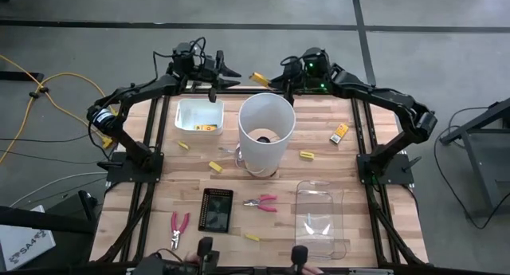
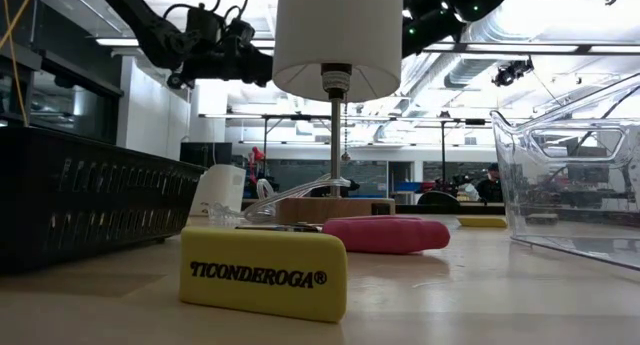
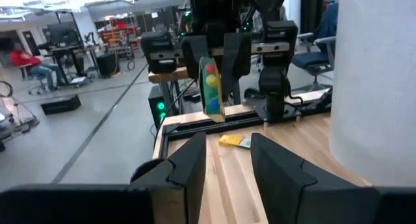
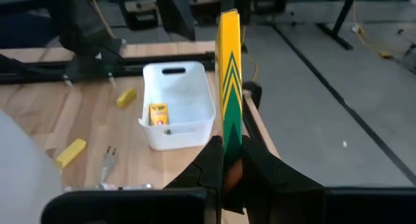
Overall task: Pick & Place School Supplies
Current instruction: Put the crayon box into the white bin
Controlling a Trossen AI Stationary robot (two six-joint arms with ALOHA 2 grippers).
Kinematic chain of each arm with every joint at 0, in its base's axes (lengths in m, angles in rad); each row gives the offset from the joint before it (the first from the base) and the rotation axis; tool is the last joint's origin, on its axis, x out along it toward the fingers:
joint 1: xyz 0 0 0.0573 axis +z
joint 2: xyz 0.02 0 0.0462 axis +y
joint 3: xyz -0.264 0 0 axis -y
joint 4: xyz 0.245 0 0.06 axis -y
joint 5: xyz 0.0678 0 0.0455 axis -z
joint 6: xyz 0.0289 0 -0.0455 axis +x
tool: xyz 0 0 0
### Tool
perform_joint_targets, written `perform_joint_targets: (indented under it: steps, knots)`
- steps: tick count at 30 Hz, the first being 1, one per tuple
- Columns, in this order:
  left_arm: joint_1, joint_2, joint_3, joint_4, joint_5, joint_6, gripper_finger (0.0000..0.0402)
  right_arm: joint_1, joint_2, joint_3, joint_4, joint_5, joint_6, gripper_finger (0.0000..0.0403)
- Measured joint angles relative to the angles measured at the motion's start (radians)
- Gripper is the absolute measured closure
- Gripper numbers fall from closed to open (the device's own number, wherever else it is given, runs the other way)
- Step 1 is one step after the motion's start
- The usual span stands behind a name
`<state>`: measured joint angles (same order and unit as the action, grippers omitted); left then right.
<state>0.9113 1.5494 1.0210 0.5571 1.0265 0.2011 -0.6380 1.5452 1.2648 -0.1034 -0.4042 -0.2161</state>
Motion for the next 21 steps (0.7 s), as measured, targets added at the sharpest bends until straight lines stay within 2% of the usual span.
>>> perform_joint_targets:
  steps: [21]
  knots:
    - [-0.032, 0.000, 0.000, 0.082, -0.009, 0.067, 0.0285, 0.005, 0.000, 0.000, 0.084, -0.074, 0.031, 0.0378]
